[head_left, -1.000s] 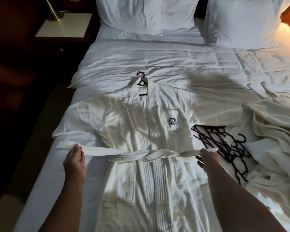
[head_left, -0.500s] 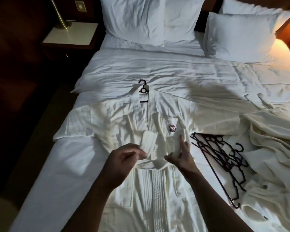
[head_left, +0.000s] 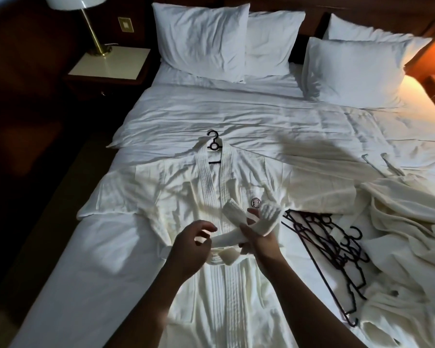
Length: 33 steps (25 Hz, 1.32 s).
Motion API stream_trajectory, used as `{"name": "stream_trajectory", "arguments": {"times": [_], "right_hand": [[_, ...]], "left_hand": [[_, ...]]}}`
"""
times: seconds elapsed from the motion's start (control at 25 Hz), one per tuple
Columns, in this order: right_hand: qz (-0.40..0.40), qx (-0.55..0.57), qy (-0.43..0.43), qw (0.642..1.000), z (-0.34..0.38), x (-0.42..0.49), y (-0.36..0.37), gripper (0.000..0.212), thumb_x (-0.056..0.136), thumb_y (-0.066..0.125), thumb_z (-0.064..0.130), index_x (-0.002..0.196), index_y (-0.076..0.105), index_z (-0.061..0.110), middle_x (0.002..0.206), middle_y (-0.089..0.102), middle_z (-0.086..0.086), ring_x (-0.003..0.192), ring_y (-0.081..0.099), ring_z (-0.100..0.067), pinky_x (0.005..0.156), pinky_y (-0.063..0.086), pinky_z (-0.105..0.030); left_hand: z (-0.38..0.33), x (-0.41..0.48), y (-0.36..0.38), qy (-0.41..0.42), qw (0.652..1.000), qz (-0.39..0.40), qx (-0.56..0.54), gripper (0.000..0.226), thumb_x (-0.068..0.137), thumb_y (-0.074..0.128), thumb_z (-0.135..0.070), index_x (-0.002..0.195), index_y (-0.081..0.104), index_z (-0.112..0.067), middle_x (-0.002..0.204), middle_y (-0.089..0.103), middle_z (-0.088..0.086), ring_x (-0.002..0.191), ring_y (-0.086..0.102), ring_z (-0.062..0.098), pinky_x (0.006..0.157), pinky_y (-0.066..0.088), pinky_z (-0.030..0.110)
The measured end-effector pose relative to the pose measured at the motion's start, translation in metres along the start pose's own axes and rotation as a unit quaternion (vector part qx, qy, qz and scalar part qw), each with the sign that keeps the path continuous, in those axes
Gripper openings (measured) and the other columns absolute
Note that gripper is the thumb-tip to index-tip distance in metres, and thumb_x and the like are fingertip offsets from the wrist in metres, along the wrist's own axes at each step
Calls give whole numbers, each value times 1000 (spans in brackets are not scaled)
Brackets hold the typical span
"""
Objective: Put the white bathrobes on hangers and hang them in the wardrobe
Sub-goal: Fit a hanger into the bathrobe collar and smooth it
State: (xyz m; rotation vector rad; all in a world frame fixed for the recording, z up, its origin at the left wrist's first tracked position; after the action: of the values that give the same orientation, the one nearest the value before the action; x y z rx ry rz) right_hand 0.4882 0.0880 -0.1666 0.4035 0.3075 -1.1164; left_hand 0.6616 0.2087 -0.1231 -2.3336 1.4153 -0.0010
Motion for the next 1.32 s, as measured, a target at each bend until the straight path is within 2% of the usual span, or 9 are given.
{"name": "stream_trajectory", "arguments": {"times": [0.12, 0.28, 0.4, 0.52, 0.76, 0.92, 1.12, 1.24, 1.32], "right_hand": [[63, 42, 28, 997, -3, -1, 16, 15, 94, 67, 9, 108, 69, 6, 89, 67, -22, 70, 64, -30, 57, 49, -35], [185, -147, 28, 971, -4, -9, 28, 26, 73, 80, 25, 86, 71, 4, 89, 72, -18, 80, 68, -19, 69, 51, -26], [246, -510, -98, 819, -8, -21, 38, 5, 87, 69, 13, 91, 66, 11, 88, 57, 2, 79, 58, -10, 71, 49, -23], [128, -686, -198, 688, -21, -19, 38, 39, 88, 58, 23, 126, 58, 27, 123, 38, -4, 84, 62, -28, 74, 55, -38], [16, -704, -197, 682, -53, -29, 50, 57, 80, 53, 37, 135, 46, 28, 149, 34, -8, 103, 57, -30, 77, 55, -42], [49, -673, -214, 706, -45, -20, 52, 58, 85, 58, 39, 140, 40, 41, 154, 26, -3, 120, 47, -27, 96, 46, -39], [109, -587, -217, 773, -46, 6, 16, 20, 84, 59, 48, 104, 60, 48, 136, 48, -1, 118, 45, -30, 88, 43, -41], [44, -517, -61, 852, -84, 28, -96, 15, 80, 47, 64, 81, 60, 55, 82, 56, 12, 74, 57, -21, 62, 44, -41], [72, -449, 58, 889, -112, 23, -132, 13, 74, 59, 44, 77, 67, 54, 73, 63, 13, 71, 61, -15, 70, 52, -42]], "left_hand": [[33, 5, 47, -1, 978, 167, 127, 48, 88, 70, -13, 132, 60, -30, 128, 60, -18, 119, 56, 0, 94, 45, 14], [43, 40, 53, -4, 964, 220, 146, 23, 85, 58, -12, 88, 74, -29, 85, 74, -9, 85, 67, 1, 84, 56, 37], [43, 56, 43, -33, 965, 217, 142, 21, 71, 61, -8, 70, 69, -27, 70, 68, -8, 71, 64, 6, 77, 55, 42], [36, 51, 44, -55, 977, 193, 68, 11, 72, 63, -28, 69, 64, -17, 63, 62, -1, 62, 59, 11, 68, 50, 43], [79, 33, 74, -324, 875, 271, -237, 65, 99, 51, -59, 107, 69, 3, 60, 50, 8, 52, 49, 16, 55, 39, 26], [71, 51, 67, -306, 888, 200, -281, 14, 97, 58, -15, 88, 65, -7, 62, 52, 10, 51, 50, 17, 52, 39, 27], [91, 94, -2, -125, 992, -21, 10, 19, 89, 63, -15, 74, 75, -21, 68, 70, 4, 68, 64, 25, 63, 47, 33], [153, 108, -62, -186, 954, -137, 191, 24, 96, 57, -23, 93, 76, -7, 98, 75, 17, 97, 69, 35, 78, 47, 36], [185, 116, -55, -220, 958, -110, 150, 14, 96, 64, -15, 95, 74, -6, 89, 76, 14, 86, 74, 29, 69, 48, 30]]}}
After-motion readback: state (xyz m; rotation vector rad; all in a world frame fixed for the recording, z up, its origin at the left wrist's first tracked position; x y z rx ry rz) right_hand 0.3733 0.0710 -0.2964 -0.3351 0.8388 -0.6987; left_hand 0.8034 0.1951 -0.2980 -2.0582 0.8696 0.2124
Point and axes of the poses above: each hand's wrist, its own x-axis towards the middle knuckle, its own y-axis out of the palm, z = x × y, the point moved 8 cm from there along x, towards the middle knuckle
